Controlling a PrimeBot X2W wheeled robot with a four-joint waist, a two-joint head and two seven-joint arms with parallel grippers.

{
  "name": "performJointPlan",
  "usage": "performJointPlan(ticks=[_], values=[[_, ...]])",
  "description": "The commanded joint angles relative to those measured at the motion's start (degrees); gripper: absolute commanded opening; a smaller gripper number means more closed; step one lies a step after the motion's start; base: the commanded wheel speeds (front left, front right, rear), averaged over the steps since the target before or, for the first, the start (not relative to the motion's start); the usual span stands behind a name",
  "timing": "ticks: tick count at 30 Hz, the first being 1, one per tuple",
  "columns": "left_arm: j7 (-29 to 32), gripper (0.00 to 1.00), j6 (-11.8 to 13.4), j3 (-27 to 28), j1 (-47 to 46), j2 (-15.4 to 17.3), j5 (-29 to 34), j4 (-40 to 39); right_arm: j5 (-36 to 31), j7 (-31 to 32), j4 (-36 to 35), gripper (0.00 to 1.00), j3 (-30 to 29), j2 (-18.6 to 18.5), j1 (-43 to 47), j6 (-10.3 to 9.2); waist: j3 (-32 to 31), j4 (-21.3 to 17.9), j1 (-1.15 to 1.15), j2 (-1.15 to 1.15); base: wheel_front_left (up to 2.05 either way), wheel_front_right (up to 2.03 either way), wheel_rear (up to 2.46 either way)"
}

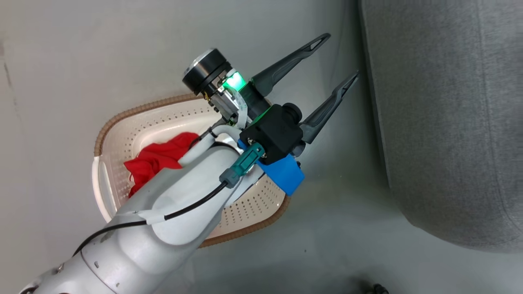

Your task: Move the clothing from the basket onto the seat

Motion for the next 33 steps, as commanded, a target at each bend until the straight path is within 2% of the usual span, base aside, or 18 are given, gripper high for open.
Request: performJointPlan(ticks=[1, 6, 12, 17, 23, 27, 33], values=[[-0.54, 1.00, 0.30, 0.29, 0.85, -0.05, -0.39, 0.30, -0.09, -0.23, -0.48, 1.00, 0.03, 0.05, 1.78, 0.01, -2.51, -0.25, -0.01, 0.00, 0.00, 0.00, 0.00], [-1.56, 1.00, 1.55, 1.64, 4.97, -0.32, -2.44, 2.03, -0.61, -0.23, -5.00, 1.00, 1.15, 1.77, 9.64, 0.01, -9.57, -0.36, -0.01, 0.00, 0.00, 0.00, 0.00], [-1.87, 1.00, 3.72, 5.92, 12.24, 0.33, -5.16, 2.11, 0.14, -0.23, -15.62, 1.00, 5.09, 5.03, 21.06, 0.01, -18.44, 0.39, -0.01, 0.00, 0.00, 0.00, 0.00], [-1.89, 1.00, 5.13, 11.29, 19.16, 1.45, -5.98, 0.59, 0.33, -0.24, -25.31, 1.00, 9.87, 8.12, 28.81, 0.01, -24.10, 3.20, -0.01, 0.00, 0.00, 0.00, 0.00], [-1.89, 1.00, 6.36, 19.53, 26.81, 2.50, -6.25, -1.05, 1.12, -0.22, -33.06, 1.00, 16.43, 11.45, 34.81, 0.01, -29.48, 7.13, -0.01, 0.00, 0.00, 0.00, 0.00], [-1.89, 1.00, 6.19, 25.05, 31.42, 2.56, -5.46, -1.83, 1.67, -0.22, -35.41, 1.00, 20.07, 12.51, 38.08, 0.01, -32.84, 9.76, -0.01, 0.00, 0.00, 0.00, 0.00], [-1.86, 1.00, 5.02, 32.46, 37.54, 2.27, -3.71, -2.94, 1.80, -0.23, -38.45, 1.00, 22.04, 14.86, 43.81, 0.02, -36.85, 12.94, -0.01, 0.00, 0.00, 0.00, 0.00]])
